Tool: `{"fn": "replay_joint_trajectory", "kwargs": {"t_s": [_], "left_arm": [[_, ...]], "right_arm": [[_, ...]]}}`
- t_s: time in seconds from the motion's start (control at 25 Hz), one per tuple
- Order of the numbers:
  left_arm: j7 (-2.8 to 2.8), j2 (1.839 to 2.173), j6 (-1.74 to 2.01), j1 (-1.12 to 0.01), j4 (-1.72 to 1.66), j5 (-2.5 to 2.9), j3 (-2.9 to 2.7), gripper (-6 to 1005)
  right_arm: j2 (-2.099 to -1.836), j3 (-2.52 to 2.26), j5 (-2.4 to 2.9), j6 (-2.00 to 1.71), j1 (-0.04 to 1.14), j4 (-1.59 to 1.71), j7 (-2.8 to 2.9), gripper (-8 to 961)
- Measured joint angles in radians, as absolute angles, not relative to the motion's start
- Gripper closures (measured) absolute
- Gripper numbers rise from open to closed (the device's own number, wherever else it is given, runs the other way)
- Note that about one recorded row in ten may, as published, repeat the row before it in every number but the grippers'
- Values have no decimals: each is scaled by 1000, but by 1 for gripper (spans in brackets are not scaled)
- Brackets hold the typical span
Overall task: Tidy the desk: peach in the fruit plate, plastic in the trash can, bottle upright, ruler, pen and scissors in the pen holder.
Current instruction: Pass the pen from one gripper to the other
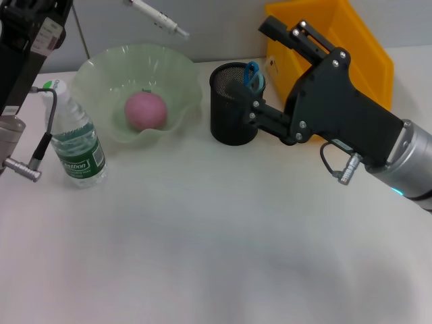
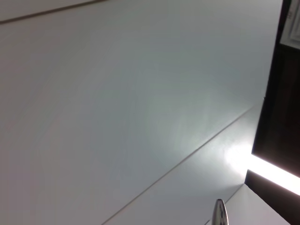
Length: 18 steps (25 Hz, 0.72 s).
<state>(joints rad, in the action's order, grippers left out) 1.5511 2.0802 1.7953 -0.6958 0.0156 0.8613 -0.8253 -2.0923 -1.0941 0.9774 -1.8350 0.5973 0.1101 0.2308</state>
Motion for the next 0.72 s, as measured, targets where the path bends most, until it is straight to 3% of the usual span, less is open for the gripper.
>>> {"fn": "replay_joint_trajectory", "kwargs": {"t_s": [0.72], "left_arm": [[1479, 2080, 1790, -739, 90, 869, -807, 861]], "right_arm": [[-2092, -1092, 951, -1695, 728, 44, 100, 201]]}}
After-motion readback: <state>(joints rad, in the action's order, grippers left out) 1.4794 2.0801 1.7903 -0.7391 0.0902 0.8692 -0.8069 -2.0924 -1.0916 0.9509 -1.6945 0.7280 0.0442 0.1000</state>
